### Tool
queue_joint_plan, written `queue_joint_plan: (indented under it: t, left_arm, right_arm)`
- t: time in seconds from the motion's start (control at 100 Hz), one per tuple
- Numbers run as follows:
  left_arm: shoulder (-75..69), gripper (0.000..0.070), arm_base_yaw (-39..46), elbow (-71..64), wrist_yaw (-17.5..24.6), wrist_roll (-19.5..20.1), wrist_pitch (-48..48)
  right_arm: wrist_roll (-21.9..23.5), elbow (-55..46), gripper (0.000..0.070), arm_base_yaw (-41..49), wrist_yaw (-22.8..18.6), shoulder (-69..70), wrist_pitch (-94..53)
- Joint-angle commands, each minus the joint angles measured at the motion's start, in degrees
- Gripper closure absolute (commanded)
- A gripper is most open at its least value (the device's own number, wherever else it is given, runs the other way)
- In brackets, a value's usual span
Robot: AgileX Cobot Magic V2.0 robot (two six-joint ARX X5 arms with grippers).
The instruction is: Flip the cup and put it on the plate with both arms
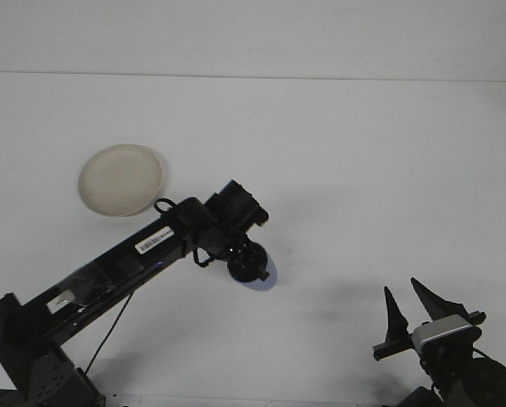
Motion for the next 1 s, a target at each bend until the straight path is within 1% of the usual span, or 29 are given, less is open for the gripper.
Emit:
queue_joint_plan:
  t: [0.0, 0.11, 0.27, 0.43, 0.57, 0.74, 0.91, 0.99]
  left_arm:
    - [-0.3, 0.0687, 2.2, 3.6, -2.0, 1.3, -1.7]
    - [-0.6, 0.0687, 8.4, 9.6, -4.1, 2.1, -4.2]
    - [-0.5, 0.0687, 18.9, 16.2, -4.3, 3.0, -5.4]
    - [-0.1, 0.0687, 29.9, 17.4, -4.3, 3.0, -5.3]
    - [2.0, 0.0687, 37.8, 17.4, -4.3, 3.0, -5.5]
    - [5.7, 0.0687, 44.0, 17.4, -4.6, 3.1, -4.6]
    - [10.7, 0.0687, 47.8, 17.4, -4.7, 3.0, -3.4]
    - [13.1, 0.0687, 48.6, 17.4, -6.2, 3.1, -3.6]
  right_arm:
    - [0.7, 0.3, 0.0367, 0.3, 0.1, 0.0, 0.6]
    - [0.7, 0.3, 0.0368, 0.3, 0.1, 0.0, 0.6]
    - [0.7, 0.3, 0.0367, 0.3, 0.0, 0.0, 0.6]
    - [0.7, 0.3, 0.0367, 0.3, 0.0, 0.0, 0.6]
    - [0.7, 0.3, 0.0368, 0.3, 0.0, 0.0, 0.6]
    - [0.7, 0.3, 0.0367, 0.3, 0.0, 0.0, 0.6]
    - [0.7, 0.3, 0.0368, 0.3, 0.0, 0.0, 0.6]
    - [0.7, 0.3, 0.0368, 0.3, 0.0, 0.0, 0.6]
